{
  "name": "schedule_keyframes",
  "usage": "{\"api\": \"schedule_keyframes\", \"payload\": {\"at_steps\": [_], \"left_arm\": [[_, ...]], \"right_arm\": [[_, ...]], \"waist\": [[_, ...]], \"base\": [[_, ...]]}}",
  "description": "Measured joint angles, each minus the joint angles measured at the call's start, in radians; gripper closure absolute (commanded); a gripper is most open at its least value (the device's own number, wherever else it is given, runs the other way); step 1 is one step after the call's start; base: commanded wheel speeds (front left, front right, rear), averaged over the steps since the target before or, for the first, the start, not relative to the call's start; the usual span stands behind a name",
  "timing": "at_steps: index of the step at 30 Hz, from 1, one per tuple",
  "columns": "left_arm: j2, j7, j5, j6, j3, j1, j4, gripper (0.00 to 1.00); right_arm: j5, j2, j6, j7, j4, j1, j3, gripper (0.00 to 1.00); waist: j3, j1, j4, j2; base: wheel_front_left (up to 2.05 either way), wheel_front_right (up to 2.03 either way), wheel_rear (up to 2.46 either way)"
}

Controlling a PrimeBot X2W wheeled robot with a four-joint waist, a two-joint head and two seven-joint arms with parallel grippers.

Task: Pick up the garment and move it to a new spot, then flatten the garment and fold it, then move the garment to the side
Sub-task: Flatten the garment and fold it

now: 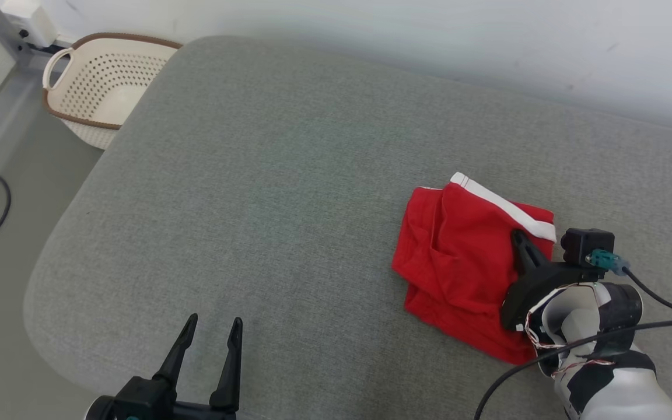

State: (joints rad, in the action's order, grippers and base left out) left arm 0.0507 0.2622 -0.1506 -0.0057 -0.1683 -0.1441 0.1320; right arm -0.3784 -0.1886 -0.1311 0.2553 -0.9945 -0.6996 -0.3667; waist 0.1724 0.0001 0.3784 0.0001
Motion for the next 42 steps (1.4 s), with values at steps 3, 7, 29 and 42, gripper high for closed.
{"api": "schedule_keyframes", "payload": {"at_steps": [3,7,29,42], "left_arm": [[0.000,0.000,-0.003,0.004,-0.006,0.000,0.003,0.00],[0.000,0.000,-0.007,0.008,-0.012,0.000,0.004,0.00],[0.000,0.000,-0.027,0.025,-0.024,0.001,0.003,0.00],[0.000,0.000,-0.024,0.024,-0.011,0.005,0.004,0.00]], "right_arm": [[0.009,0.000,0.000,0.002,-0.048,-0.041,0.010,1.00],[0.020,0.006,0.000,0.005,-0.075,-0.060,0.016,1.00],[0.034,0.109,0.000,0.009,0.163,0.087,-0.124,1.00],[-0.035,0.116,0.000,0.008,0.290,0.153,-0.241,0.83]], "waist": [[0.006,0.0000,0.025,0.0000],[0.011,0.0000,0.048,0.0000],[0.006,-0.0002,0.074,-0.0001],[-0.017,-0.0002,0.041,0.0000]], "base": [[0.00,0.00,0.00],[0.00,0.00,0.00],[0.00,0.00,0.00],[0.00,0.00,0.00]]}}
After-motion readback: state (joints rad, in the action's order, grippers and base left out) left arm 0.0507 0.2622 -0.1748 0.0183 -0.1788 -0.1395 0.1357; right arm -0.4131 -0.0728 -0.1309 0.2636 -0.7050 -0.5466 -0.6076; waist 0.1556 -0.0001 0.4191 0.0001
